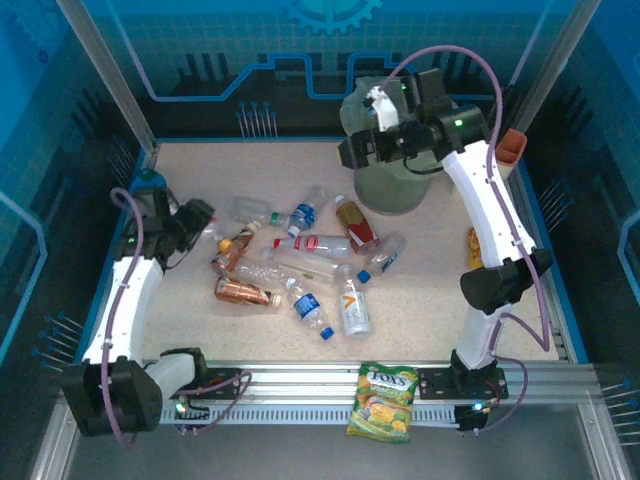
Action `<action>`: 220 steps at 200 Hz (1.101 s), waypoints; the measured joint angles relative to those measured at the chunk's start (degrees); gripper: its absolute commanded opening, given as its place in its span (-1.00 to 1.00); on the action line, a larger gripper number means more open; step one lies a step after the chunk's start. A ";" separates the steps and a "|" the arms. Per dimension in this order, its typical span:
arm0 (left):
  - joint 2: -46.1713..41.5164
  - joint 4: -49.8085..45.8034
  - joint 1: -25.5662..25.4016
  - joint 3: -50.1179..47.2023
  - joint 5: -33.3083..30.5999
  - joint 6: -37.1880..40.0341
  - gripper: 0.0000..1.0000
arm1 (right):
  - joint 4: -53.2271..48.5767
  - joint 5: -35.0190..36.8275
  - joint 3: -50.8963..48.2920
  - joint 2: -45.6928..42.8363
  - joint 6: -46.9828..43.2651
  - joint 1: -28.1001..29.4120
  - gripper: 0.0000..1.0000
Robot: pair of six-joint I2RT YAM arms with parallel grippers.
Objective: Put the plastic bottles in the bin
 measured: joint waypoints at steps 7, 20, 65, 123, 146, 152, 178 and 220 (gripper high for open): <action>0.92 2.32 -2.43 0.87 2.91 1.44 -0.02 | 0.37 -0.74 0.04 0.33 0.87 1.16 0.85; 2.95 6.03 -6.99 2.40 7.69 4.13 -0.04 | 1.42 -1.95 -0.02 1.07 2.89 3.17 0.85; 8.66 15.52 -20.48 5.92 19.17 12.15 -0.22 | 10.62 -6.58 -8.63 1.46 12.07 5.62 0.86; 11.87 20.00 -24.98 7.82 24.76 16.31 -0.25 | 19.93 -11.26 -16.17 1.44 19.19 5.27 0.83; 13.14 20.00 -25.05 7.93 24.76 16.31 -0.25 | 23.23 -13.05 -19.34 1.14 21.40 4.72 0.79; 13.46 20.00 -25.07 7.96 24.76 16.31 -0.26 | 23.74 -13.42 -20.02 1.07 21.88 4.57 0.76; 14.97 19.87 -25.07 9.16 24.76 16.31 -0.25 | 26.18 -14.10 -21.38 0.90 23.80 4.28 0.69; 16.22 21.55 -26.05 11.17 24.79 16.26 -0.25 | 29.99 -16.72 -23.02 0.52 26.21 4.31 0.73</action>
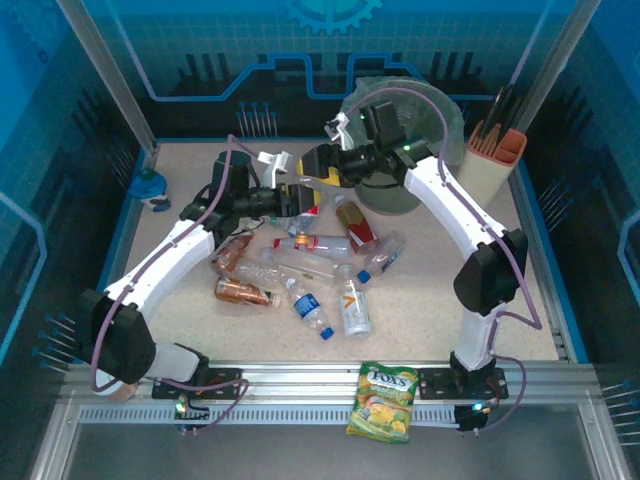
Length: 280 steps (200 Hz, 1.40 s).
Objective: Put the plastic bottles in the bin
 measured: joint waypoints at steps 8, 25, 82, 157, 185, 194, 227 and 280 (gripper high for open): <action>0.11 0.50 -0.22 0.11 -0.02 -0.02 -0.24 | 0.39 -0.48 -0.31 -0.07 0.26 -0.07 0.73; 0.59 1.66 -0.28 0.24 0.02 -0.28 -0.24 | 1.55 -1.01 -1.03 -0.17 0.72 -0.11 0.59; 1.75 3.02 -0.28 0.48 0.00 -1.97 -0.05 | 3.19 -1.22 -1.38 -0.42 1.60 -0.39 0.19; 0.42 1.90 -0.50 2.60 -1.42 -1.27 0.98 | 4.35 3.39 -0.74 -3.08 0.79 -4.85 0.06; -3.30 -3.89 -0.37 2.93 -4.85 -1.31 0.98 | 4.22 6.78 3.91 -3.08 -1.20 -8.74 0.05; -4.57 -7.41 -0.13 3.76 -6.84 -1.53 0.98 | 4.33 8.15 5.84 -3.08 -2.10 -9.70 0.05; -6.60 -21.62 2.95 6.95 -17.14 -7.04 0.93 | 5.20 13.33 11.80 -3.08 -5.01 -11.76 0.03; -7.78 -34.88 0.63 -3.91 -31.80 -21.09 0.90 | 5.05 24.50 25.40 0.66 -10.34 -14.16 0.02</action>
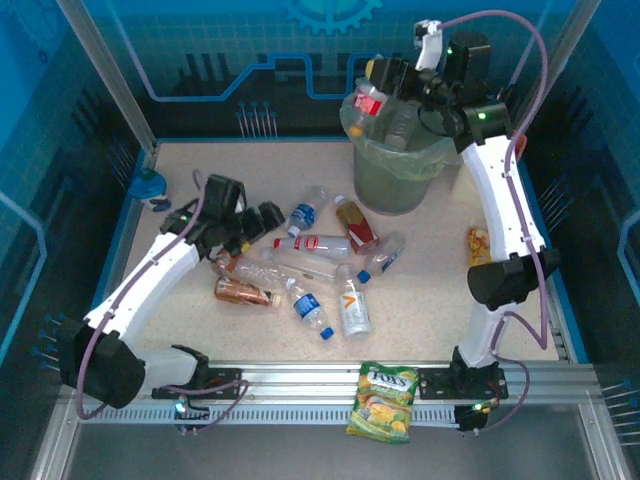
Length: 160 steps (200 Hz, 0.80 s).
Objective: Put the plastic bottles in the bin
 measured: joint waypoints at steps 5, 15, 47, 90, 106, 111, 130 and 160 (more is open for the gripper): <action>0.00 -0.94 -1.01 -0.96 -1.05 -1.36 0.90 | -0.24 1.57 1.79 1.01 -0.90 -0.17 0.02; -0.07 -1.97 -2.78 -2.78 -2.84 -3.85 0.91 | -0.72 4.48 4.55 2.93 -2.43 -0.39 0.01; -1.79 -2.58 -4.59 -8.26 -6.78 -10.56 0.92 | -4.17 12.22 11.76 10.47 -6.47 -1.18 -0.01; -3.26 -1.90 -5.14 -12.31 -9.11 -16.57 0.92 | -7.78 16.81 10.21 17.81 -8.68 -2.25 -0.01; -3.30 -0.98 -5.35 -13.77 -9.22 -18.25 0.92 | -8.22 16.90 7.19 18.56 -8.79 -2.23 -0.01; -3.30 -0.68 -5.42 -14.27 -9.22 -18.84 0.93 | -8.44 16.87 6.36 18.73 -8.79 -2.23 -0.01; -3.30 0.61 -5.70 -16.11 -9.22 -20.61 0.92 | -8.50 16.94 3.08 18.82 -8.79 -2.23 0.00; -3.30 2.10 -5.77 -18.51 -9.20 -22.91 0.92 | -8.41 17.03 -1.11 18.84 -8.72 -2.23 0.13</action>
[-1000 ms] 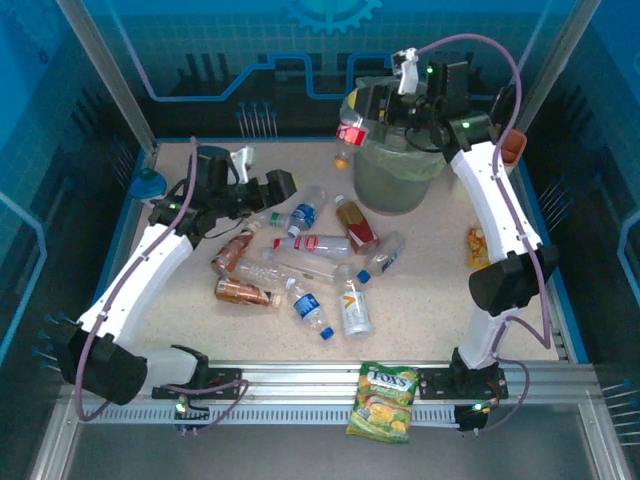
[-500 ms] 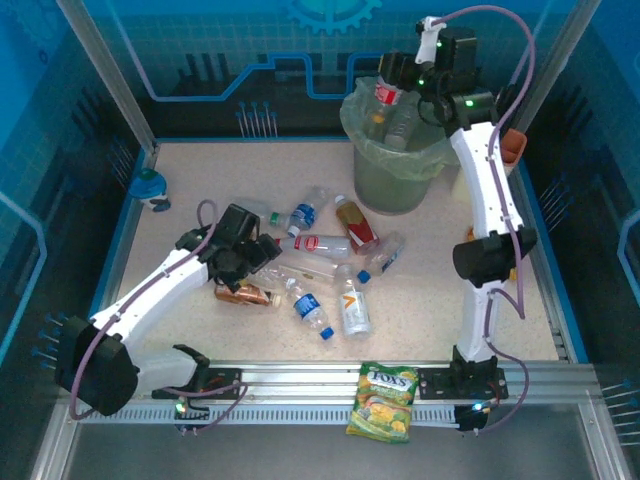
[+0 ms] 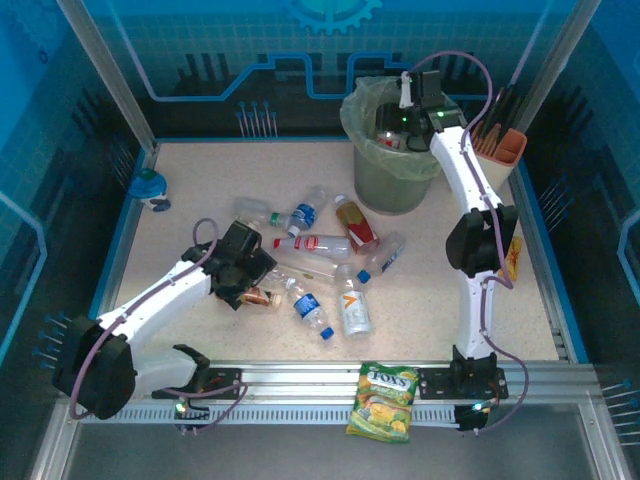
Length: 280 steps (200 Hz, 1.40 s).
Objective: Put the plastic bottles in the bin
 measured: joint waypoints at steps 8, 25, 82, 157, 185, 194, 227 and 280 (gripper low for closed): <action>0.00 0.39 0.00 -0.44 0.00 -0.70 0.92 | -0.15 0.00 -0.59 0.11 0.00 0.00 0.20; 0.00 1.49 -0.04 -1.60 0.02 -1.70 0.91 | -0.42 0.02 -0.90 0.52 0.11 0.00 0.43; -0.02 2.71 -1.66 -5.03 0.46 -5.35 0.88 | -2.97 -0.96 0.50 0.94 -0.31 -0.02 0.93; 0.31 3.41 -4.76 -5.18 -0.44 -8.48 0.76 | -8.07 -4.79 6.43 -1.36 -1.07 -0.94 0.99; 0.35 4.04 -5.81 -6.14 -2.05 -10.21 0.69 | -8.33 -6.78 4.02 -6.73 -1.05 -1.14 0.99; 0.42 4.17 -6.23 -6.47 -2.51 -10.73 0.65 | -8.26 -7.72 3.08 -8.87 -1.05 -1.11 0.99; 1.09 5.29 -6.86 -8.33 -3.89 -12.94 0.54 | -8.04 -10.21 -1.03 -15.72 -1.07 -1.03 0.99; 4.17 7.48 -6.95 -10.54 -5.16 -14.51 0.24 | -6.12 -17.03 -12.76 -22.95 -0.07 -0.92 0.99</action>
